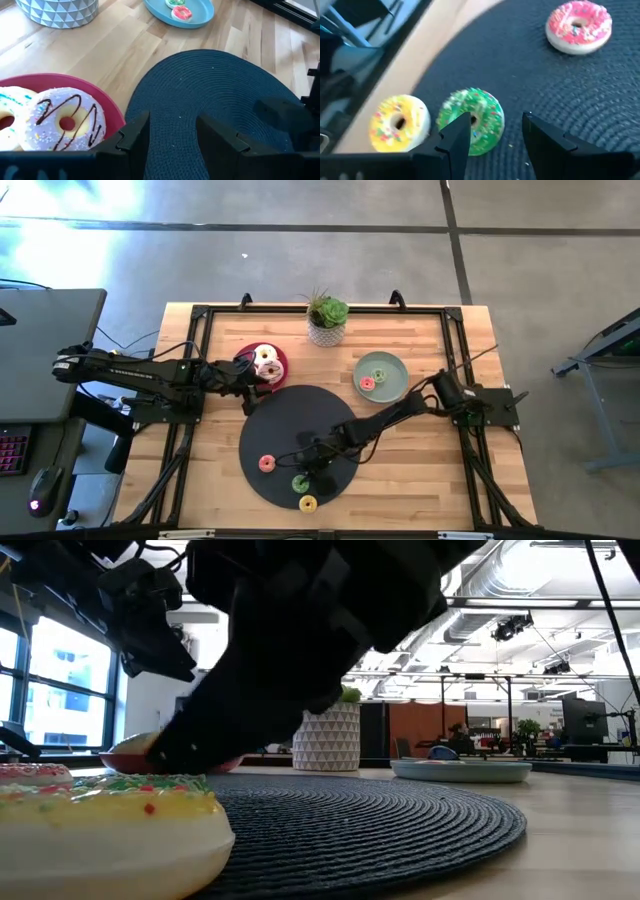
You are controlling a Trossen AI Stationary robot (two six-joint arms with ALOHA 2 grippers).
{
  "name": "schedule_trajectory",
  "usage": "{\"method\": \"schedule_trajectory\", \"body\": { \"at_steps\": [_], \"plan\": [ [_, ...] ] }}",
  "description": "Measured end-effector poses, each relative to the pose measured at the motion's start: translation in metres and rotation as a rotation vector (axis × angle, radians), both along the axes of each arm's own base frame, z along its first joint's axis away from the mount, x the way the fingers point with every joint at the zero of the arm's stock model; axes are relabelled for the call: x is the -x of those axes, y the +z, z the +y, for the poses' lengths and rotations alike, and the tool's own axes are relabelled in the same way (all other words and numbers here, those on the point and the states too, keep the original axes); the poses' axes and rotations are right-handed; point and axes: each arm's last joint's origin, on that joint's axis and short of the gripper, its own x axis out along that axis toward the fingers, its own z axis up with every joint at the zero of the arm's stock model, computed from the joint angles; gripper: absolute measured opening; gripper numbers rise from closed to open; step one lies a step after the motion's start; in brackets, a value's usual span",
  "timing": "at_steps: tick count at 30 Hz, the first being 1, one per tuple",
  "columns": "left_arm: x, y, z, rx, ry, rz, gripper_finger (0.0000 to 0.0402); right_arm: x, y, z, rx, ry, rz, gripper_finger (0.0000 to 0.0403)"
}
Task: Pick & Place donuts
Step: Put the small green donut on the gray plate
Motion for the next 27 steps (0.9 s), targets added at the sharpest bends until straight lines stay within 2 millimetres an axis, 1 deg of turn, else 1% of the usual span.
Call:
{"method": "schedule_trajectory", "body": {
  "at_steps": [5,8,11,16,18,23,25,27],
  "plan": [
    [0.000,0.000,0.000,0.000,0.000,0.000,0.0154,0.001,-0.003,0.002,0.018,0.000,0.011,0.0166],
    [0.000,0.000,0.000,-0.001,0.002,0.000,0.0154,0.002,-0.004,0.002,0.017,0.007,0.016,0.0149],
    [0.000,0.000,0.000,-0.002,0.002,0.000,0.0154,0.003,-0.006,0.001,0.025,0.008,0.043,0.0111],
    [0.000,0.000,0.000,-0.002,0.002,0.000,0.0154,0.004,-0.006,0.001,0.035,0.011,0.050,0.0028],
    [0.000,0.000,0.000,-0.002,0.002,0.001,0.0154,0.004,-0.006,0.001,0.040,0.018,0.044,0.0009],
    [0.000,0.000,0.000,-0.002,0.001,0.001,0.0154,0.002,-0.003,0.000,0.022,0.020,0.015,0.0022],
    [0.000,0.000,0.000,-0.002,0.001,0.001,0.0154,0.002,0.004,-0.003,0.009,-0.011,0.022,0.0019],
    [0.000,0.000,0.000,-0.002,0.001,0.001,0.0154,0.003,0.016,-0.009,-0.002,-0.054,0.032,0.0009]
  ]
}}
